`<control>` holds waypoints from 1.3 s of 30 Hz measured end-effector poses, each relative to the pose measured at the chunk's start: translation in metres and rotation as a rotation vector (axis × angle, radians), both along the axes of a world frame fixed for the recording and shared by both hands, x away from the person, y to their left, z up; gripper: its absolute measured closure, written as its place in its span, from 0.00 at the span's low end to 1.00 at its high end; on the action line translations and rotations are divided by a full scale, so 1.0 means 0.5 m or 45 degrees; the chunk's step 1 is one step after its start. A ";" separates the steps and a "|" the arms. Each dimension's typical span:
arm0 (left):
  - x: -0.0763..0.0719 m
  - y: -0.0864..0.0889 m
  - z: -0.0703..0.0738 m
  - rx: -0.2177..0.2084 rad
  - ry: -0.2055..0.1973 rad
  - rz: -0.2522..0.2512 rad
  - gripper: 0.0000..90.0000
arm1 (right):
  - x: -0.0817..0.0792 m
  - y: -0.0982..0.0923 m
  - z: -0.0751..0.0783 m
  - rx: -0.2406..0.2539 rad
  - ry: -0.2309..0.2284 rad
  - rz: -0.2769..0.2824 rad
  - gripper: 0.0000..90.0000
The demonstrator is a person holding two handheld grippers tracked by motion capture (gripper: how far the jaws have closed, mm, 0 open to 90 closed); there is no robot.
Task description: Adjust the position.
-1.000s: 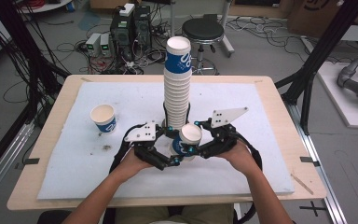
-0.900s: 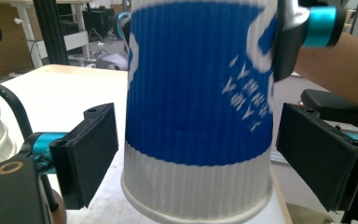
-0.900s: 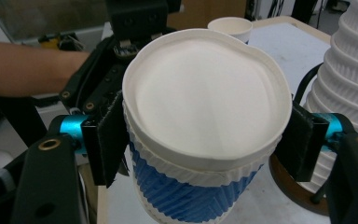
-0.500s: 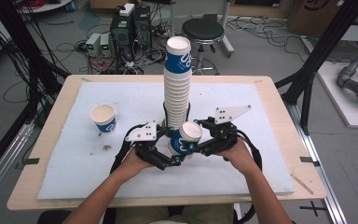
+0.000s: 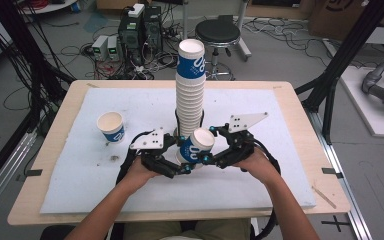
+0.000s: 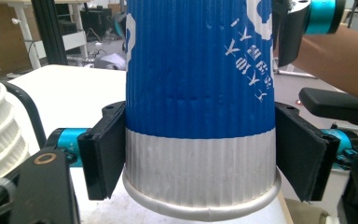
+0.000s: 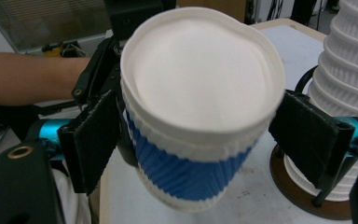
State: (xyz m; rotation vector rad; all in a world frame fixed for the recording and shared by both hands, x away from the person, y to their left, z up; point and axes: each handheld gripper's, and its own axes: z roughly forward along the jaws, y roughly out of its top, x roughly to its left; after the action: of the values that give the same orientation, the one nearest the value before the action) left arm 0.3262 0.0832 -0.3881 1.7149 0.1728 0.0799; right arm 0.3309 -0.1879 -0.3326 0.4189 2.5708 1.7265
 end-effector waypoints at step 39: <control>-0.002 -0.003 0.015 0.274 0.014 -0.080 0.28 | 0.043 0.106 0.079 -0.717 -0.014 0.413 0.26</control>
State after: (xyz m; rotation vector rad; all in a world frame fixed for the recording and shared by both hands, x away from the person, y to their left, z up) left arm 0.3255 0.0815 -0.3808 1.9341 0.1216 0.0434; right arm 0.3527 -0.1351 -0.2930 -0.0301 3.0723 0.9605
